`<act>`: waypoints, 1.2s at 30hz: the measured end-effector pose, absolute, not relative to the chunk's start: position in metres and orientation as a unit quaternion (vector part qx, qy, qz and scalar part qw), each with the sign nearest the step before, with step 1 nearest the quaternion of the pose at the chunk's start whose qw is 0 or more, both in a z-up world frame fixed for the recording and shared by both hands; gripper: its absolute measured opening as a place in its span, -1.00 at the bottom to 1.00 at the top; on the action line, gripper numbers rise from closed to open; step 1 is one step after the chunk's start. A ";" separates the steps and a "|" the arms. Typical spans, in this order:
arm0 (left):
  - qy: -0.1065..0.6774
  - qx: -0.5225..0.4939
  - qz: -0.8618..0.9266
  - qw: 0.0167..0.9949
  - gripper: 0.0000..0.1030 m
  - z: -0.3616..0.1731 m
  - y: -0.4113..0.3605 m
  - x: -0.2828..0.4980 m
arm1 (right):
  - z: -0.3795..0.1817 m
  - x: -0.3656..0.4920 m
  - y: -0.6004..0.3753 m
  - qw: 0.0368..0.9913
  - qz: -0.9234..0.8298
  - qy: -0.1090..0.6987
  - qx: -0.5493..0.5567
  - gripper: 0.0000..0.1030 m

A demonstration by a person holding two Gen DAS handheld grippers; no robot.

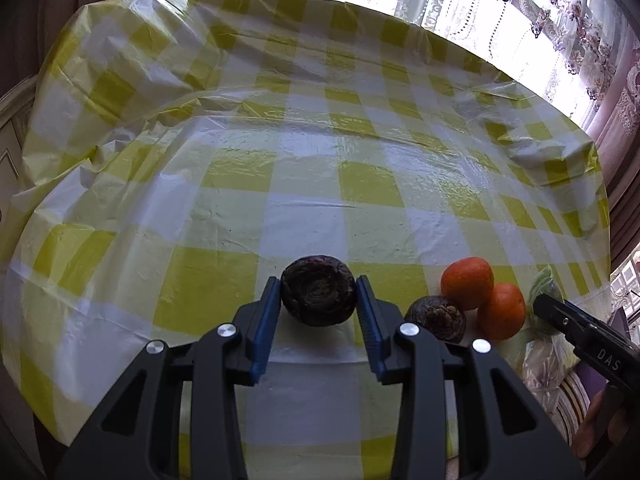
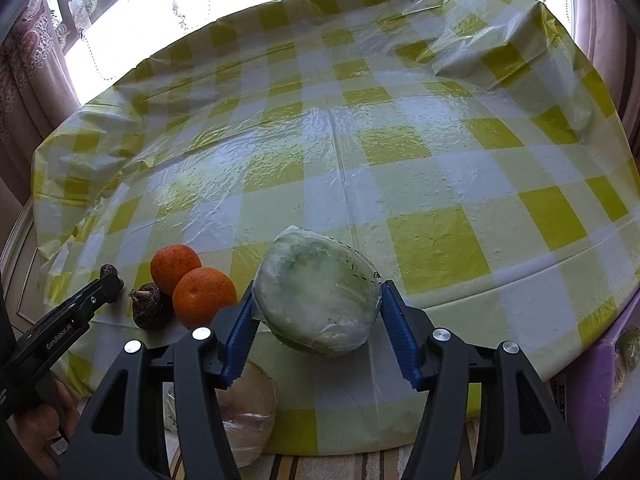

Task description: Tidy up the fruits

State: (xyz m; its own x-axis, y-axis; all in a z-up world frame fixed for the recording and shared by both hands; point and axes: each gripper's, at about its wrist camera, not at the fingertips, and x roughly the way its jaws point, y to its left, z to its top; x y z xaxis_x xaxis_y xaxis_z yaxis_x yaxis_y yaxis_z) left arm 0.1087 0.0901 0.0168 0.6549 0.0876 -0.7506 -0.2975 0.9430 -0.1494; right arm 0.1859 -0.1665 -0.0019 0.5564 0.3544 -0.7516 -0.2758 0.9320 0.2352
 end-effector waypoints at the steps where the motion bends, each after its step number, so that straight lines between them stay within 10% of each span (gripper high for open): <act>1: 0.404 -0.129 0.107 0.899 -0.23 0.016 0.090 0.109 | -0.002 0.186 -0.167 0.880 0.181 0.436 0.047 0.17; 13: 0.404 -0.132 0.101 0.900 0.08 0.014 0.090 0.108 | 0.003 0.183 -0.171 0.880 0.191 0.429 0.068 0.41; 36: 0.393 -0.131 0.092 0.905 -0.24 0.015 0.088 0.106 | 0.000 0.188 -0.149 0.880 0.176 0.440 0.023 0.20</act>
